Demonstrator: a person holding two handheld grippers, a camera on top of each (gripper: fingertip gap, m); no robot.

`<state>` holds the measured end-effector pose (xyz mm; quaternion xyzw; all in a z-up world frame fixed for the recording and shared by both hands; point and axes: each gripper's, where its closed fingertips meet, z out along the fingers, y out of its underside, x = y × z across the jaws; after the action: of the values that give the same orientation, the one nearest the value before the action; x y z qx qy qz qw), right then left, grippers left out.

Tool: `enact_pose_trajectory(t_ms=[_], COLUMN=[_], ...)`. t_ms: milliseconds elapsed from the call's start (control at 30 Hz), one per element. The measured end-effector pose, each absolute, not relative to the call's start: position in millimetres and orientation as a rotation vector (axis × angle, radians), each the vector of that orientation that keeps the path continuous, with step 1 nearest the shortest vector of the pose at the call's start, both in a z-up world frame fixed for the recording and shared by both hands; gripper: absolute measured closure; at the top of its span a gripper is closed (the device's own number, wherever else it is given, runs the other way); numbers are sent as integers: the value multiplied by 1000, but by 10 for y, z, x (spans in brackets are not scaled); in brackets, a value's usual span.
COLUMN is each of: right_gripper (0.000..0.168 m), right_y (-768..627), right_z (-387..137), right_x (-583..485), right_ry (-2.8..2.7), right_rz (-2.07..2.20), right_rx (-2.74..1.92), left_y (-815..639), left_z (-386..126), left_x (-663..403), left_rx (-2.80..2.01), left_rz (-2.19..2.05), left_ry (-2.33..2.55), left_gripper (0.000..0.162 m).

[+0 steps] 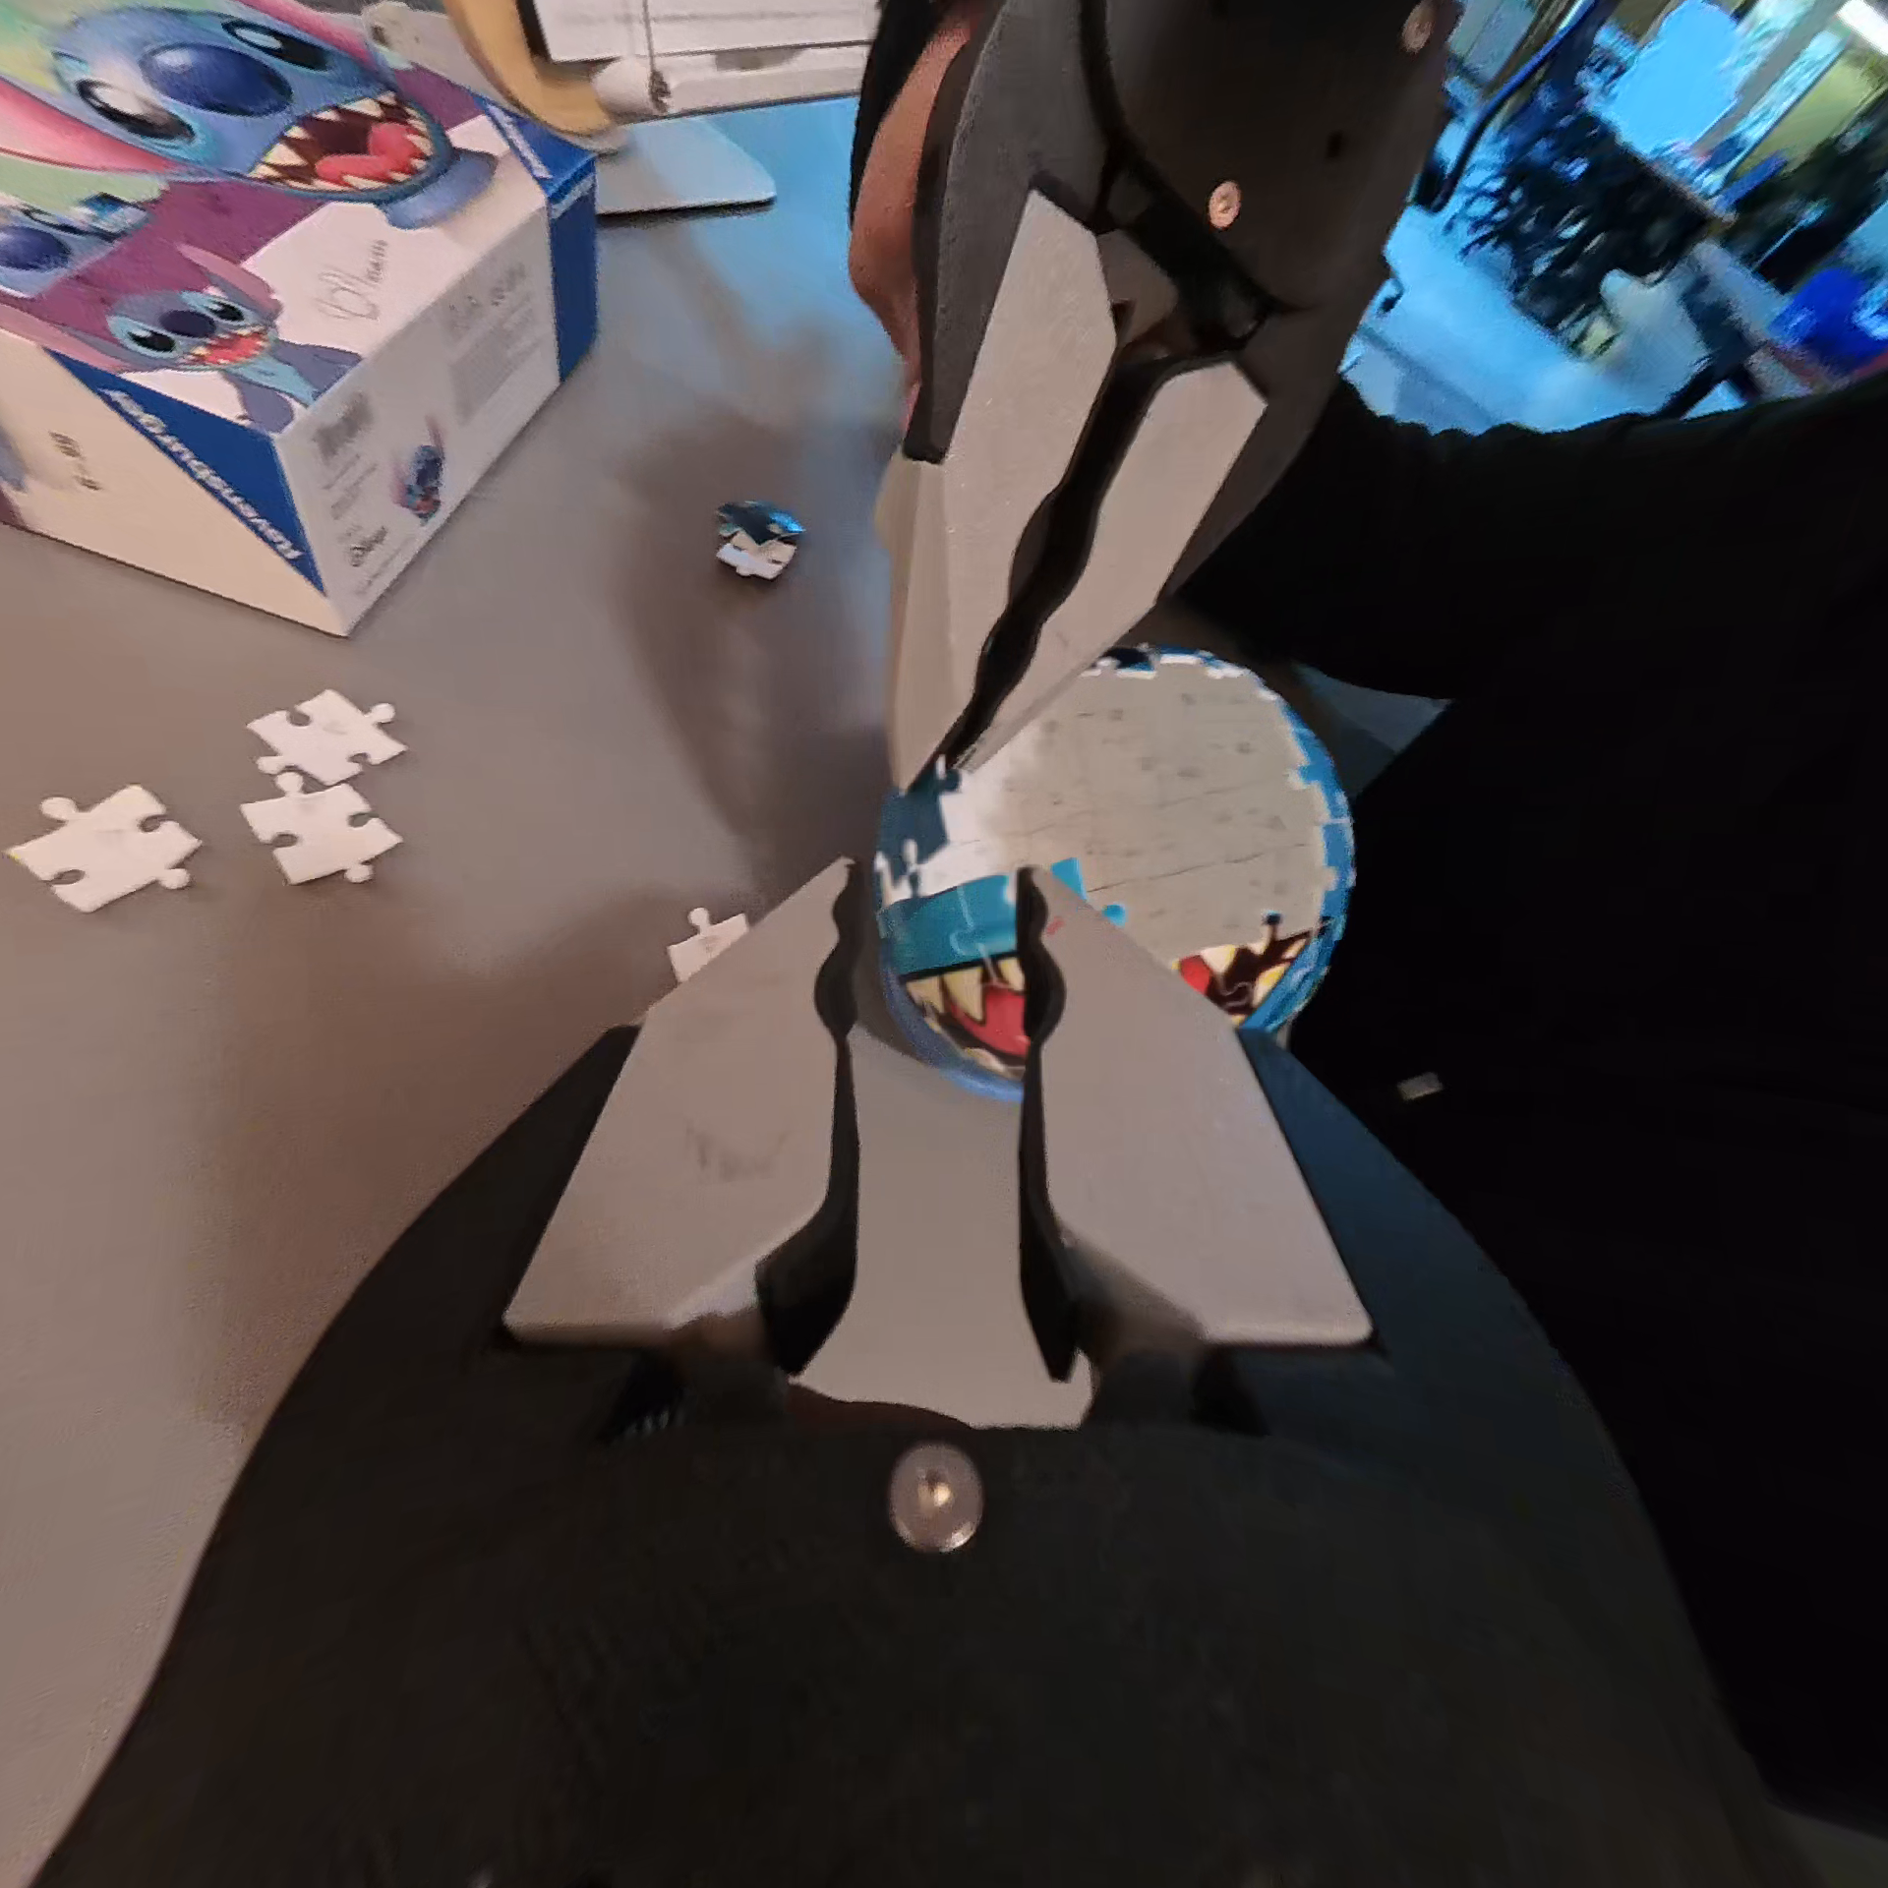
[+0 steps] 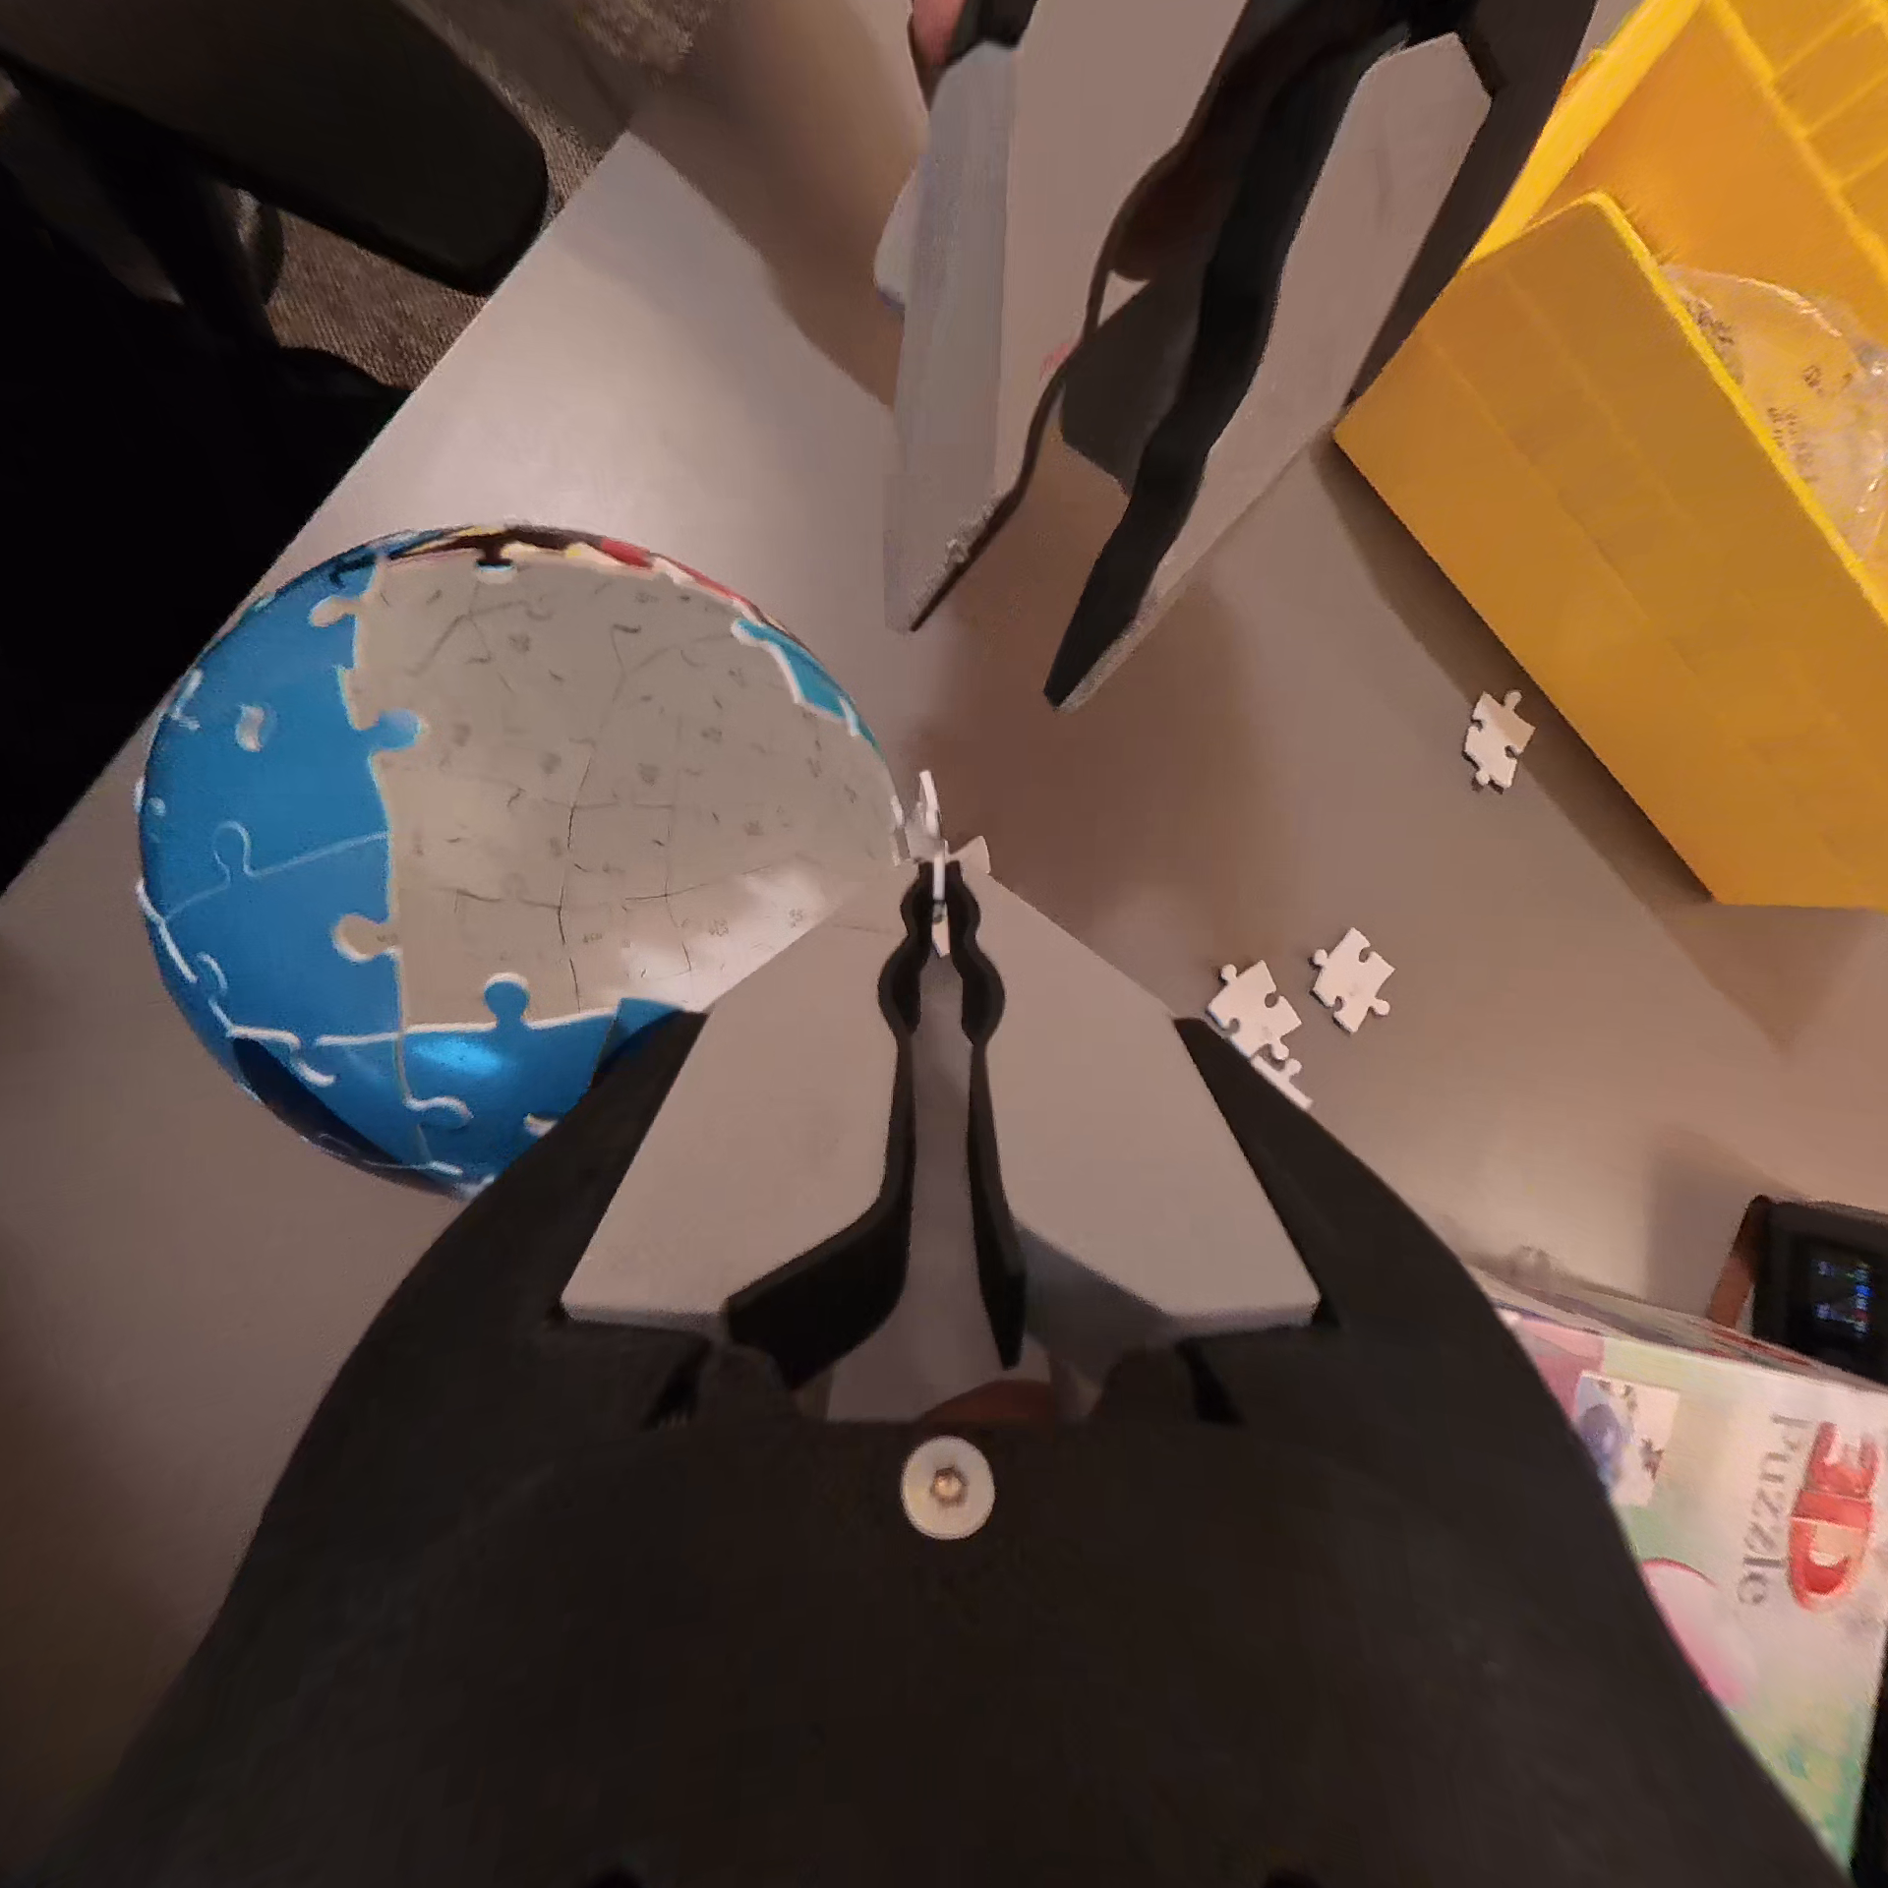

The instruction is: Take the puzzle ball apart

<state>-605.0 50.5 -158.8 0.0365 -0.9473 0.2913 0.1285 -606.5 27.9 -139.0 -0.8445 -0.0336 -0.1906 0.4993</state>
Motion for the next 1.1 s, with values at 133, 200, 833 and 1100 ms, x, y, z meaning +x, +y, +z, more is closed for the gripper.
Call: enact_pose_trajectory(t_ms=[133, 200, 833, 1100], right_gripper=[168, 168, 168, 168], right_y=[506, 505, 499, 521], right_z=[-1570, -1590, -1651, -1691], right_x=[-6037, -6045, -6021, -6018], right_ry=[-2727, -2736, -2767, -2785], right_rz=[838, 819, 738, 753], right_rx=[192, 209, 298, 321], left_y=[310, 324, 480, 495], left_z=[-1354, -1378, -1605, -1679], left_x=[-6002, -5925, -5889, -5897], left_rx=[-2085, -2150, -2471, -2555], left_rz=[-427, -416, -136, 12], left_ry=[-72, -51, -131, -92], left_gripper=[129, 128, 130, 137])
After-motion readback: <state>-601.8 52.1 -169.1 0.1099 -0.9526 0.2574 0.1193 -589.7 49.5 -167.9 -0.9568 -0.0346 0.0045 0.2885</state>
